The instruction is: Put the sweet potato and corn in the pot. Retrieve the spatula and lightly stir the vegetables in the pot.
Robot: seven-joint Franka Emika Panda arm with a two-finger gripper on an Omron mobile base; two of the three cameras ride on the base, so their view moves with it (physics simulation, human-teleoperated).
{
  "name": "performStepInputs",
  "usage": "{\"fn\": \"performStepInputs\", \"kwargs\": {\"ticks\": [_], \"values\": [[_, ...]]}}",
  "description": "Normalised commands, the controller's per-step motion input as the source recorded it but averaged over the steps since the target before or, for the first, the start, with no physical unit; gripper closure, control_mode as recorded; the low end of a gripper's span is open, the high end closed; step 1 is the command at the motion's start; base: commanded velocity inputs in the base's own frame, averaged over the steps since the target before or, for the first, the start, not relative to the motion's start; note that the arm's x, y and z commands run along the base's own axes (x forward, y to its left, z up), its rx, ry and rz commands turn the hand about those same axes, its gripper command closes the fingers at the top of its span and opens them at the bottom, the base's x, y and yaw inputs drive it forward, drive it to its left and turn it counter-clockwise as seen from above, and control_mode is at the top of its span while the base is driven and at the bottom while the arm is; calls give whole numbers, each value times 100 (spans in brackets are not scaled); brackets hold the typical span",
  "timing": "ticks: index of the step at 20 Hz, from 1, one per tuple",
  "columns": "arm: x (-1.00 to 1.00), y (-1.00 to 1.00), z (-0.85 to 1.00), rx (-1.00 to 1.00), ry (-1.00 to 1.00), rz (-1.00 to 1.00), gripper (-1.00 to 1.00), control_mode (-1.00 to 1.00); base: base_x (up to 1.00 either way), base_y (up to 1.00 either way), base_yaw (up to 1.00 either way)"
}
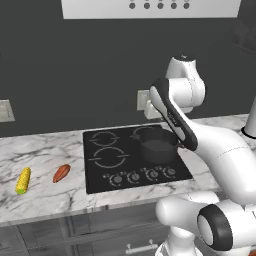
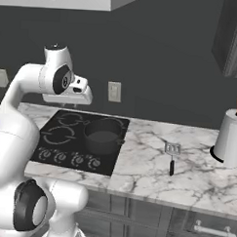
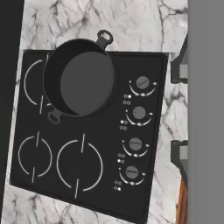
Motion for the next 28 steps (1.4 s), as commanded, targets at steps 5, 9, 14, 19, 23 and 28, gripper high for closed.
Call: {"fn": "performStepInputs", "kwargs": {"ticks": [5, 9, 14, 19, 23, 28], "values": [[-23, 42, 0, 0, 0, 0, -100, -100, 0, 0, 0], [-46, 91, -1, -1, -1, 0, -100, -100, 0, 0, 0], [-34, 92, -5, -4, -1, 2, -100, -100, 0, 0, 0], [-22, 68, -15, 0, -1, 16, -100, -100, 0, 0, 0], [0, 98, -37, 2, 7, 0, -100, -100, 0, 0, 0], [41, 96, -39, 0, 12, -9, -100, -100, 0, 0, 0]]}}
